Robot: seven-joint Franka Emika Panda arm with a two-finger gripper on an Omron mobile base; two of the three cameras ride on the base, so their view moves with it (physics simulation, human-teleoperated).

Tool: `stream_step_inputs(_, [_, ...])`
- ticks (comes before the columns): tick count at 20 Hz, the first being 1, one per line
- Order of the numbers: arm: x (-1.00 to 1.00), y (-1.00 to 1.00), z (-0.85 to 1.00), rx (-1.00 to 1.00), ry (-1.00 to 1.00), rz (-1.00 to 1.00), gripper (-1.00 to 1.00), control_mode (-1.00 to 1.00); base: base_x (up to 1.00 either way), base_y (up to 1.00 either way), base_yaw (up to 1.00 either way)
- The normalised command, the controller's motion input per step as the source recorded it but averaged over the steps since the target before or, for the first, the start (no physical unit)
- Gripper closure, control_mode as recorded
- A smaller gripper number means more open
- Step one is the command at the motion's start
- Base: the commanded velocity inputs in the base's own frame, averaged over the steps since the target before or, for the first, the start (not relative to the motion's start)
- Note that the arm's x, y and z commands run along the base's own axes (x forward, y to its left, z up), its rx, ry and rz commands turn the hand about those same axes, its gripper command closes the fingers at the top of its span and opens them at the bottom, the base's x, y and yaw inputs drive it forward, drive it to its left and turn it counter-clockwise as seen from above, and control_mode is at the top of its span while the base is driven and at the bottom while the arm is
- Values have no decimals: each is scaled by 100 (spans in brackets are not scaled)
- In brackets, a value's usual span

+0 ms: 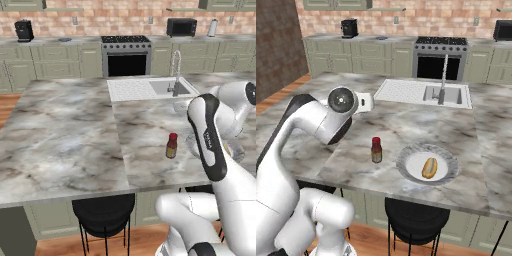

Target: Move the hot dog bun to the plate on the dining table and place the condiment next to that plate. Then navigate to the fridge and take the sausage and place it on the plate as well.

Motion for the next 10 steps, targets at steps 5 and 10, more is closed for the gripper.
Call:
stream_step_inputs(5, [-69,15,24,-3,28,-33,-100,-100,0,0,0])
stream_step_inputs(10, [-75,15,-9,-1,12,-33,-100,-100,0,0,0])
